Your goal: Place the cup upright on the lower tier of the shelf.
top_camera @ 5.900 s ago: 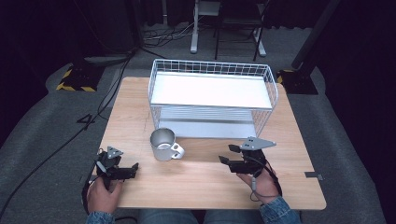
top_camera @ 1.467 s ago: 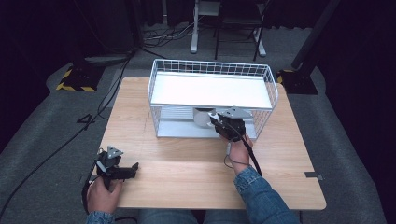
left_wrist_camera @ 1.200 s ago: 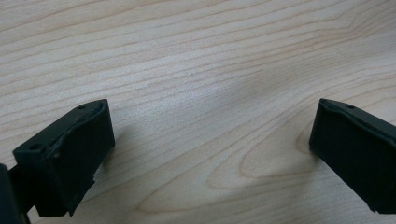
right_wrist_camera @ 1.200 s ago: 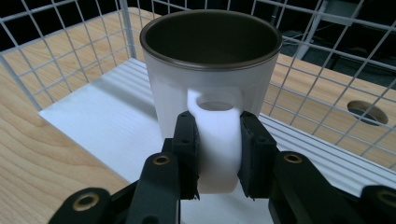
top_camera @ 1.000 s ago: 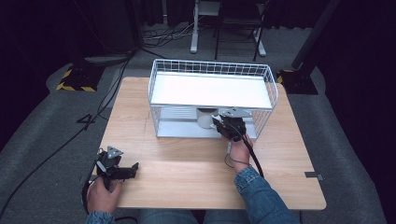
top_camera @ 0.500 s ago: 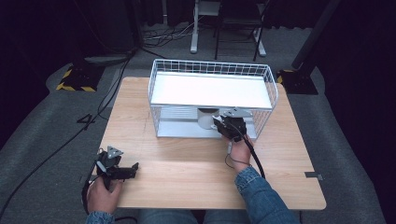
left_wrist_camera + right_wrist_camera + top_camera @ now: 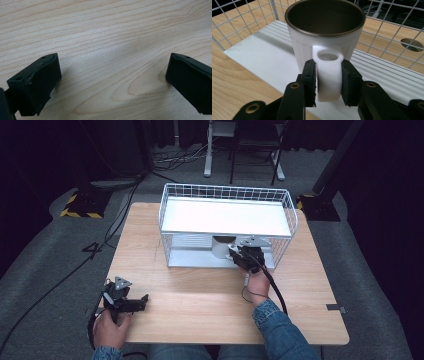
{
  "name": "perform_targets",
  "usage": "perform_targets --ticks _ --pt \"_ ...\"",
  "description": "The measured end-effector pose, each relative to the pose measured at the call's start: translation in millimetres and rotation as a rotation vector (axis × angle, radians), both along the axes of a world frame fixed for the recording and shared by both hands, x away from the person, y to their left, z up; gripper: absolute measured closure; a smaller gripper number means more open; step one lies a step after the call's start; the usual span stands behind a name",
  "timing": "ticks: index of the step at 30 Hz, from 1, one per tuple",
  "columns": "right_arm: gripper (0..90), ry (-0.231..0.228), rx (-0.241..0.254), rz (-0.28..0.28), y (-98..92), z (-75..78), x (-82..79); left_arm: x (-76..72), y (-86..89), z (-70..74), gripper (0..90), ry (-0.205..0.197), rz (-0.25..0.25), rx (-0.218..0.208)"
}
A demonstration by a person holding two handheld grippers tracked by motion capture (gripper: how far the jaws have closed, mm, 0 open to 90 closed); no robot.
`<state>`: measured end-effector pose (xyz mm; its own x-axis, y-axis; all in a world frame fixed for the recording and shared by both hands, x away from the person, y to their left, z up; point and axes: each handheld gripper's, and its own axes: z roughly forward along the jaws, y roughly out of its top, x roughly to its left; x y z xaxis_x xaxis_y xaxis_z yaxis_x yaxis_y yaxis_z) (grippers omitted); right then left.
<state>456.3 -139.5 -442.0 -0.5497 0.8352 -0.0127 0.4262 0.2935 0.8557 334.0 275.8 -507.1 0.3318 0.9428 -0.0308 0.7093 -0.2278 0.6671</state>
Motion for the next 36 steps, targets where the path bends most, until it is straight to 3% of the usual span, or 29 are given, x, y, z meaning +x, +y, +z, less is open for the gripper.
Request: perform_targets --ticks 6,11,15,26,33,36 --pt "62.2 -0.004 -0.005 -0.003 0.7 0.3 -0.3 0.0 0.0 0.0 0.3 0.000 0.000 0.000" --pt "56.4 0.009 0.032 -0.002 -3.7 3.4 0.0 0.0 0.0 0.1 0.3 0.001 0.000 0.001" --pt "51.6 -0.006 0.039 0.013 -6.8 9.2 -3.5 0.0 0.0 0.1 0.3 0.001 0.000 0.001" --pt "47.4 -0.029 0.038 0.099 -19.9 32.4 -27.2 -1.2 1.0 0.0 0.3 -0.001 -0.010 0.003" --pt "44.8 -0.025 0.049 0.121 -36.9 41.6 -40.8 -2.9 1.6 -0.1 0.3 -0.001 -0.015 0.000" --pt "44.5 -0.070 0.047 0.121 -47.7 40.7 -48.8 -3.3 1.6 -0.2 0.3 -0.001 -0.016 -0.001"
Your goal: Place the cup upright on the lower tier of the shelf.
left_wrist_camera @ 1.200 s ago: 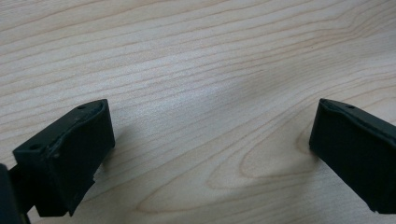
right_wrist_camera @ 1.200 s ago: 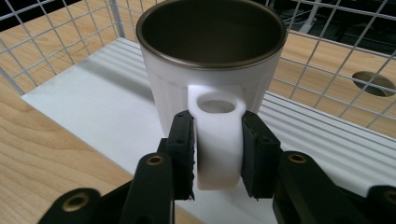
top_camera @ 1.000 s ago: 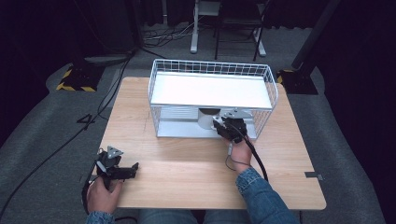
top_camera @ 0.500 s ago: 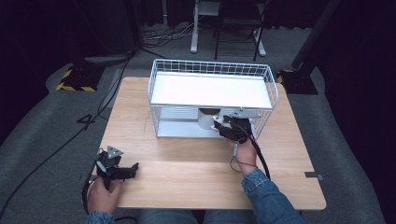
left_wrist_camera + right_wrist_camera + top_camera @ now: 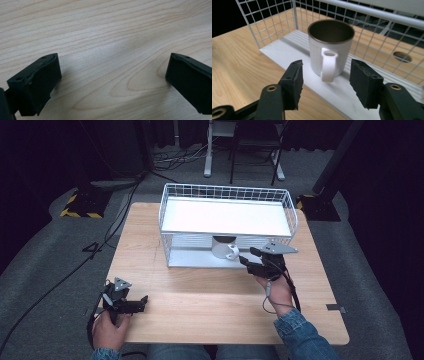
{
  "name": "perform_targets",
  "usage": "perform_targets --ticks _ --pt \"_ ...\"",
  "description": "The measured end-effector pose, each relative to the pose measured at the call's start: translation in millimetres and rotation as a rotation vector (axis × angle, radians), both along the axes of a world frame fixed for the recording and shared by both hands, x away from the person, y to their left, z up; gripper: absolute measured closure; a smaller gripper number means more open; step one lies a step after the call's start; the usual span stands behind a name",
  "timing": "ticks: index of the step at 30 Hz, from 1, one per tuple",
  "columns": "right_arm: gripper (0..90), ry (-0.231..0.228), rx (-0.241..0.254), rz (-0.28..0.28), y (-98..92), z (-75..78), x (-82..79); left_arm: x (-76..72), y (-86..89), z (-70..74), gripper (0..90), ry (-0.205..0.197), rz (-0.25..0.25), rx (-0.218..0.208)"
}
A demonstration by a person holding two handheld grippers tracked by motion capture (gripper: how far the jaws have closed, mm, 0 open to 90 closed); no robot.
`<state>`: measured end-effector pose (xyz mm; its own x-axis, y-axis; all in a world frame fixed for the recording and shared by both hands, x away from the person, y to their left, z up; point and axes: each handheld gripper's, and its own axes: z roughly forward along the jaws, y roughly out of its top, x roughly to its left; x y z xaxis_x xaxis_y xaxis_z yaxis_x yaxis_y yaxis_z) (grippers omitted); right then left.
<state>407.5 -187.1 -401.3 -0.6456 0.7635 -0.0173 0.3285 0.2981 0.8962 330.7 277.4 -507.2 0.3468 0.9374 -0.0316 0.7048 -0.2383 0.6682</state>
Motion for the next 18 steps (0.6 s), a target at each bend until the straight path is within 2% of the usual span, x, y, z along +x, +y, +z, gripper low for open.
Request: perform_targets --ticks 2,6,9,18 --pt "43.9 -0.009 0.007 -0.005 -6.5 -1.3 -3.6 -0.1 0.3 0.1 0.3 -0.002 -0.003 0.004" --pt "40.4 0.013 0.021 -0.012 -21.4 -3.0 -9.0 -0.2 0.5 0.1 0.3 -0.002 -0.005 0.005" --pt "38.3 0.011 0.002 -0.014 -31.6 -4.1 -13.8 -0.2 0.4 0.1 0.3 -0.002 -0.004 0.004" --pt "32.3 0.067 -0.031 -0.015 -63.3 -12.8 -27.5 1.8 0.0 0.2 0.3 0.000 -0.003 0.005"
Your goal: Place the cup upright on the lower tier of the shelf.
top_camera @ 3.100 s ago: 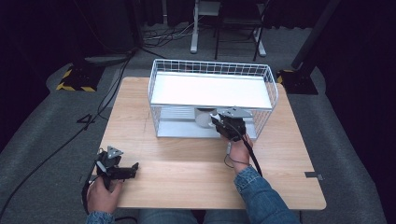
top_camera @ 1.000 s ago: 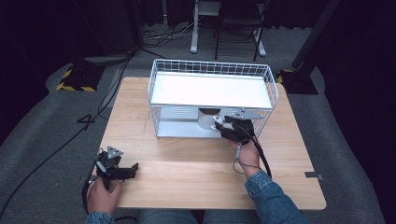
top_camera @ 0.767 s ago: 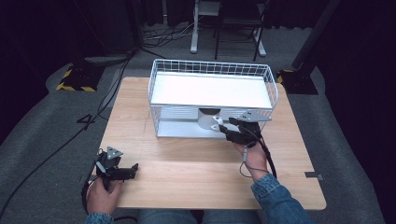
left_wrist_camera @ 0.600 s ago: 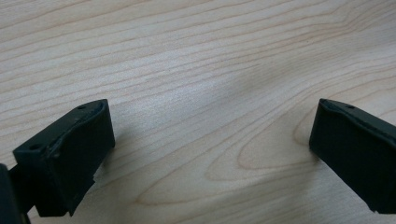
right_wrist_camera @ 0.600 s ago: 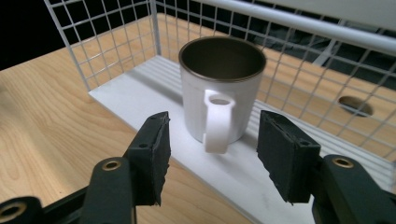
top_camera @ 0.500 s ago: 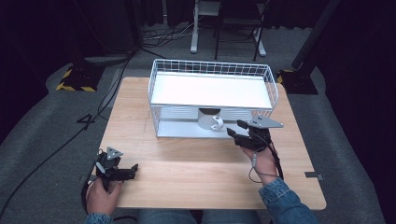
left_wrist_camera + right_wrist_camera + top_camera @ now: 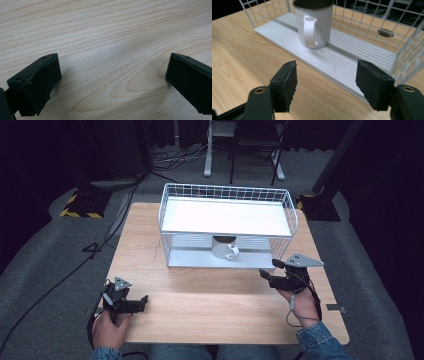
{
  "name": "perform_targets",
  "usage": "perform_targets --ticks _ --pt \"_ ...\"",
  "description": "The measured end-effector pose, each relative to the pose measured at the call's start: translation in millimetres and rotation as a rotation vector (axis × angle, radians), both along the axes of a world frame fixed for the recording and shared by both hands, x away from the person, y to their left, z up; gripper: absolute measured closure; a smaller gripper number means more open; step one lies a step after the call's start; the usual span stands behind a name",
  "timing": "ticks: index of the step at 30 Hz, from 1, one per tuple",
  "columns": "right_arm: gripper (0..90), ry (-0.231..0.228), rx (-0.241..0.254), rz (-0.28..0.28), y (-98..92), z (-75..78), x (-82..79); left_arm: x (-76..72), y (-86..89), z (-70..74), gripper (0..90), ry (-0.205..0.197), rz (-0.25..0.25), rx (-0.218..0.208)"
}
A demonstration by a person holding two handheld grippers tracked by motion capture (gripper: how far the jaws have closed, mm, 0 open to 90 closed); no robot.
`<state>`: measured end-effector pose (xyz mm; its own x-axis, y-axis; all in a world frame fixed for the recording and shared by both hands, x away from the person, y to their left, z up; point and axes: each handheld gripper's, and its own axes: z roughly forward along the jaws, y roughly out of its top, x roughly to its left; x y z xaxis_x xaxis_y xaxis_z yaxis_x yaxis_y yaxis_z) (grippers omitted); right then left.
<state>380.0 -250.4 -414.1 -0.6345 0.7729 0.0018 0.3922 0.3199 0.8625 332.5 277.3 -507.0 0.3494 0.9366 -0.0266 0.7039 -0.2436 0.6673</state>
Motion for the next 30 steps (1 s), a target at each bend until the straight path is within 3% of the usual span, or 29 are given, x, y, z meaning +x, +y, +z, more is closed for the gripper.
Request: perform_targets --ticks 4,10,20,26,30 --pt "26.5 0.031 -0.025 0.001 -11.8 -5.8 -5.0 0.6 -0.4 -0.1 0.3 0.000 0.006 -0.003" --pt "18.6 0.078 -0.024 -0.017 -29.1 -16.8 -10.3 0.8 -0.7 -0.1 0.3 0.001 0.009 -0.005" --pt "15.5 0.152 -0.044 -0.066 -56.8 -42.8 -18.2 0.8 -0.8 -0.2 0.3 0.001 0.009 -0.005" --pt "15.5 0.160 -0.029 -0.101 -65.9 -58.0 -25.6 0.8 -0.8 -0.2 0.3 0.001 0.010 -0.005" --pt "15.5 0.151 -0.059 -0.105 -68.1 -64.5 -28.3 0.8 -0.8 -0.2 0.3 0.001 0.010 -0.005"
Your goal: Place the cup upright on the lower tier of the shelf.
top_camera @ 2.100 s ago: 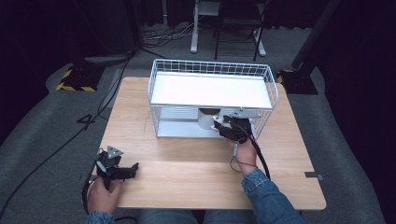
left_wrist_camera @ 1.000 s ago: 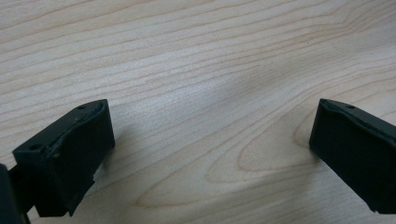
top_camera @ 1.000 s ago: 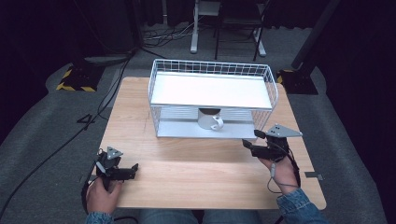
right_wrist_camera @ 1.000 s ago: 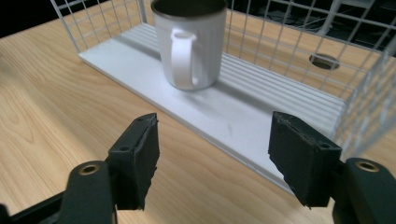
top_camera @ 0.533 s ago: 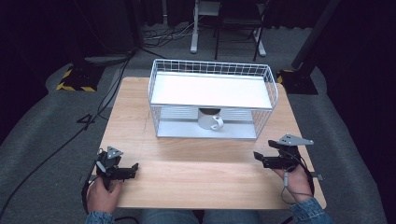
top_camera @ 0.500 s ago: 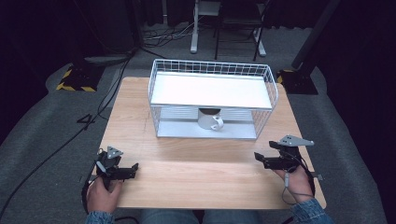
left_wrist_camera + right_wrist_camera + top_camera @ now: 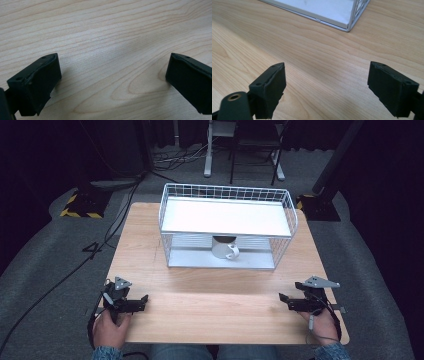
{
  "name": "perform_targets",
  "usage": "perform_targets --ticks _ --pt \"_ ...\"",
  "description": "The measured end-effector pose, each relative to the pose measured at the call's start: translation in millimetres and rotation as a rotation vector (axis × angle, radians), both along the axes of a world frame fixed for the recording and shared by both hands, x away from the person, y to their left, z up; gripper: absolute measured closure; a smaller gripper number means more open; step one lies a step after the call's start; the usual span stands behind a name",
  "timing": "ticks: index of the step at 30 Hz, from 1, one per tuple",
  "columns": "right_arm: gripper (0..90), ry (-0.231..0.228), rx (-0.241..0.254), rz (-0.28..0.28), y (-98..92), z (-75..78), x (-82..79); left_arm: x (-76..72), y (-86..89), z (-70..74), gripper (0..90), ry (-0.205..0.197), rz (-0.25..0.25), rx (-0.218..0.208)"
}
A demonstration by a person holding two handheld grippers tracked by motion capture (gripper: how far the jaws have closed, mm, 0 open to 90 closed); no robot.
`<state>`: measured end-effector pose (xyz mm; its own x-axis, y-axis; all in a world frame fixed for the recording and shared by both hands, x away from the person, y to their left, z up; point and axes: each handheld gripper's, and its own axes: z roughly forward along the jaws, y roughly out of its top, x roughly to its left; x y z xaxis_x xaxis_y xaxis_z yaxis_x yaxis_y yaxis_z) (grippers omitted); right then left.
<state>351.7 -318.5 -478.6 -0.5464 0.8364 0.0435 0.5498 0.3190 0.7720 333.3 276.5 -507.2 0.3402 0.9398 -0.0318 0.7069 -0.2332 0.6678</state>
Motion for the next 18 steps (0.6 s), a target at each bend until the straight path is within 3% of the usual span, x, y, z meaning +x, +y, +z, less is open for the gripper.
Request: perform_targets --ticks 12,16,18 --pt "14.8 0.007 -0.046 -0.009 4.4 -16.4 0.6 0.0 0.0 0.0 0.3 0.000 0.000 0.000" --pt "13.5 0.031 -0.046 -0.008 8.7 -25.9 2.5 0.0 0.0 0.0 0.3 0.000 0.000 0.001" --pt "13.0 0.021 -0.076 0.002 11.2 -26.7 2.7 0.0 0.0 0.0 0.3 0.000 0.000 0.001"
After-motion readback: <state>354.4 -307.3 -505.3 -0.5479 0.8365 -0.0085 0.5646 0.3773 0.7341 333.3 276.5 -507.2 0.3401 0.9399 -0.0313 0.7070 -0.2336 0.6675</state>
